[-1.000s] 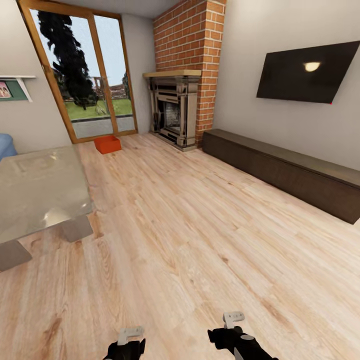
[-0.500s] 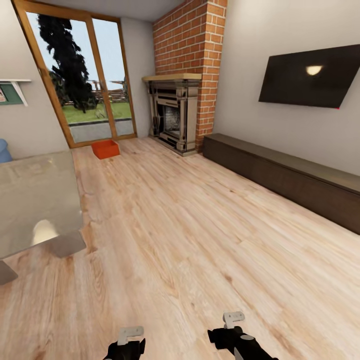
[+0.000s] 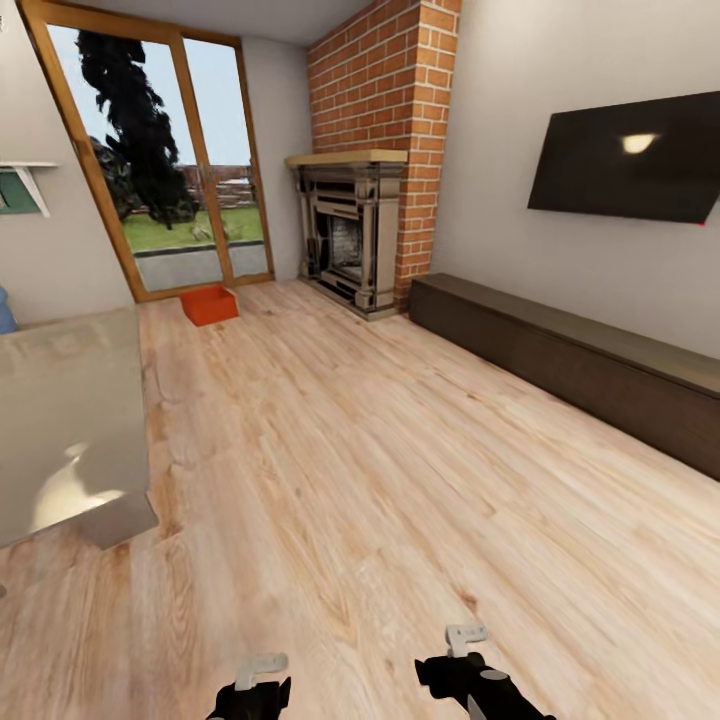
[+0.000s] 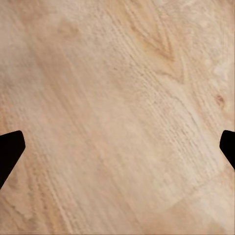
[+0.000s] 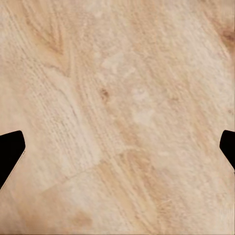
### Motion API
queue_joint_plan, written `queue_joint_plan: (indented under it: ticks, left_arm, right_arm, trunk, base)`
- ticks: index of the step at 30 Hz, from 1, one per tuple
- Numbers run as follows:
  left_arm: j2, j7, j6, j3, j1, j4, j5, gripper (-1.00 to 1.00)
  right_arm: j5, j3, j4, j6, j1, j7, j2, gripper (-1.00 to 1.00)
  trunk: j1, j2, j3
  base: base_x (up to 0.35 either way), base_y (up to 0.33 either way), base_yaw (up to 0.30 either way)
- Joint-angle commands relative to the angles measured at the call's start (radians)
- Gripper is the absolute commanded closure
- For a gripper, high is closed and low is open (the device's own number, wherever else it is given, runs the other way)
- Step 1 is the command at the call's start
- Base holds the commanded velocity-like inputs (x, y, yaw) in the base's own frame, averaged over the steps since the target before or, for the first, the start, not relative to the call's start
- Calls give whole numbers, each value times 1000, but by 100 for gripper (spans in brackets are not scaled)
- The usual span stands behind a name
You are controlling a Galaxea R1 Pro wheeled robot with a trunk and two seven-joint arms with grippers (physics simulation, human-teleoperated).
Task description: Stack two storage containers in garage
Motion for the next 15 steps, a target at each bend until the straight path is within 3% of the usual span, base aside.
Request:
queue_joint_plan:
  ticks: [1, 15]
  left_arm:
    - [-1, -1, -3, 8, -1, 1, -10, -100]
    - [-1, -1, -3, 8, -1, 1, -9, -100]
  right_arm:
    - [5, 2, -2, 6, 0, 1, 0, -100]
    - [5, 4, -2, 7, 0, 0, 0, -100]
  trunk:
    - [0, 0, 0]
    - [0, 0, 12]
  base:
    - [344, 0, 78]
    - [344, 0, 93]
